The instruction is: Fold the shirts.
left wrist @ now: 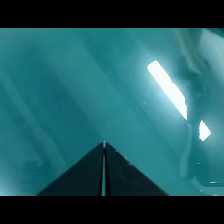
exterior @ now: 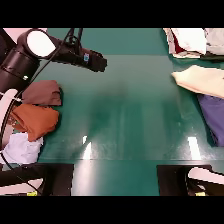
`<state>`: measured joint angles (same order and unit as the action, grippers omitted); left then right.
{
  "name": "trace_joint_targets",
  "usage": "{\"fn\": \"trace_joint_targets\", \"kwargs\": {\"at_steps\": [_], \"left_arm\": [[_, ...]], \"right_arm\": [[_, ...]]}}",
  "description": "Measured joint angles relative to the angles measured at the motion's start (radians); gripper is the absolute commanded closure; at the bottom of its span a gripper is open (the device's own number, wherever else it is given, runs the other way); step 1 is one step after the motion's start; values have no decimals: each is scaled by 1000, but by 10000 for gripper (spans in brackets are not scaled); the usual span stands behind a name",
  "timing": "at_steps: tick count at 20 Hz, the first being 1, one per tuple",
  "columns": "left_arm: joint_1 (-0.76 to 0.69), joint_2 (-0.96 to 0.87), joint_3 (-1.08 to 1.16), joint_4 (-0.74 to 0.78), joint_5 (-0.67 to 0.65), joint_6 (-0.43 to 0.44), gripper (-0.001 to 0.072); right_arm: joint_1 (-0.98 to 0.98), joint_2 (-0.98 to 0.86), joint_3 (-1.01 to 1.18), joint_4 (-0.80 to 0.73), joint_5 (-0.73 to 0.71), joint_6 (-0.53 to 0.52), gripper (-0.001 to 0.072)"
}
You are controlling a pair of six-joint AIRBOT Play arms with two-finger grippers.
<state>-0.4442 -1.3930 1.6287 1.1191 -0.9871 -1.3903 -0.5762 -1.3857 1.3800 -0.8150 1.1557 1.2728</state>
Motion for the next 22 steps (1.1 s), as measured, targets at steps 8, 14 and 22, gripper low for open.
{"fn": "trace_joint_targets", "kwargs": {"at_steps": [8,14,22], "left_arm": [[-9,-34,0,-1,-1,-16,676],[-10,-37,0,0,-5,-16,676],[-10,-37,0,2,-19,1,676]], "right_arm": [[-58,-89,334,30,90,2,699],[-106,-71,455,11,222,33,699],[-233,105,231,-125,304,55,694]]}}
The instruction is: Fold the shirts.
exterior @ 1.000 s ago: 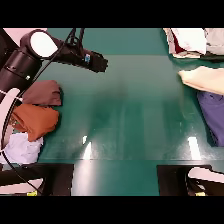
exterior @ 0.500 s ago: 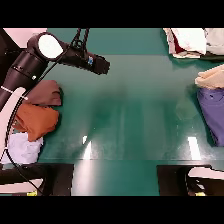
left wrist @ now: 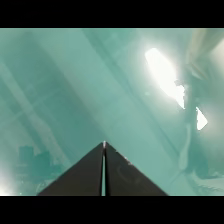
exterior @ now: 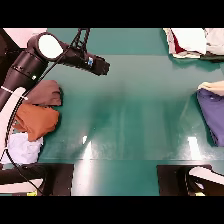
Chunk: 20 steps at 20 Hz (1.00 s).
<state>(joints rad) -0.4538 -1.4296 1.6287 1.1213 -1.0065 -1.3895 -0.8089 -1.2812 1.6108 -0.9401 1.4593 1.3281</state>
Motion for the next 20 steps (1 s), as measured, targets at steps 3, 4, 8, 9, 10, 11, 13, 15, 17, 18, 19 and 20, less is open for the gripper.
{"fn": "trace_joint_targets", "kwargs": {"at_steps": [3,4,8,9,10,11,13,15,17,18,19,20], "left_arm": [[0,0,0,0,-3,6,676],[0,0,0,0,-3,10,676],[0,0,0,0,-6,27,676],[0,0,0,0,-7,30,676],[0,0,0,0,-7,31,676],[0,0,0,0,-7,33,675],[0,0,0,0,-5,34,676],[0,0,0,0,-18,34,675],[0,0,0,0,-27,35,676],[0,0,0,0,-27,35,676],[0,0,0,-1,-26,35,676],[0,0,0,-2,-22,35,676]], "right_arm": [[-55,78,-137,-138,21,2,120],[-73,102,-181,-186,27,2,78],[-135,163,-301,-280,42,2,164],[-135,173,-315,-284,45,3,164],[-123,184,-326,-283,48,3,164],[-99,192,-333,-277,50,4,164],[-16,209,-343,-249,53,5,164],[104,217,-348,-210,52,7,188],[249,223,-351,-184,42,8,543],[329,224,-352,-177,35,9,697],[403,225,-352,-172,26,9,696],[479,225,-353,-171,13,8,695]]}}
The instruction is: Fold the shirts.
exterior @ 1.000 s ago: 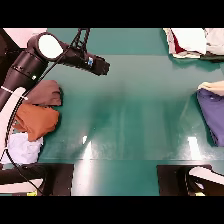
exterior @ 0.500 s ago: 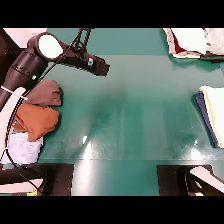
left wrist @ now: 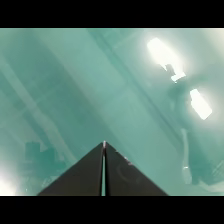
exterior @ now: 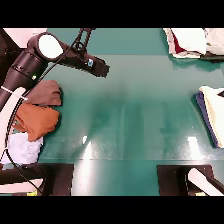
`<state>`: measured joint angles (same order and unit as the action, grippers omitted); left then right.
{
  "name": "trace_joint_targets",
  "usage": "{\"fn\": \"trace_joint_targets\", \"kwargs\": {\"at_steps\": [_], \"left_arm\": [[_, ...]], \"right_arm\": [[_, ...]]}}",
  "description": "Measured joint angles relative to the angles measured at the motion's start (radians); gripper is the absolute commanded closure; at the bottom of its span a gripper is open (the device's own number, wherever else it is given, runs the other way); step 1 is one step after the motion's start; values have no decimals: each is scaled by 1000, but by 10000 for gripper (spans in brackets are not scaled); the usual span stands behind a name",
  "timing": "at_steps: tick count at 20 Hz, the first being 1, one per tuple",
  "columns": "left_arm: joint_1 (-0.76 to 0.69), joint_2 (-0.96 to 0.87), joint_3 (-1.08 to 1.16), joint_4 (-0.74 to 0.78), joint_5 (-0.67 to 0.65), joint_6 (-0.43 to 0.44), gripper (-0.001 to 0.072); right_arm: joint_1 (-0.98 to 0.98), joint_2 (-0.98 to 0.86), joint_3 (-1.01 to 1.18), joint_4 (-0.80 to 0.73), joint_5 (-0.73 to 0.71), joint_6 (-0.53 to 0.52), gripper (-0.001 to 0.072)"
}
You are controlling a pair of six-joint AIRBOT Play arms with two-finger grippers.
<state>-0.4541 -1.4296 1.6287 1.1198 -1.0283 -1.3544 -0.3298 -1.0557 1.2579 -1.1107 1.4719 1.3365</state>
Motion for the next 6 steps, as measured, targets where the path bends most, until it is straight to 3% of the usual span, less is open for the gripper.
{"fn": "trace_joint_targets", "kwargs": {"at_steps": [6], "left_arm": [[0,0,0,-2,54,2,676]], "right_arm": [[299,2,0,6,-66,-4,696]]}}
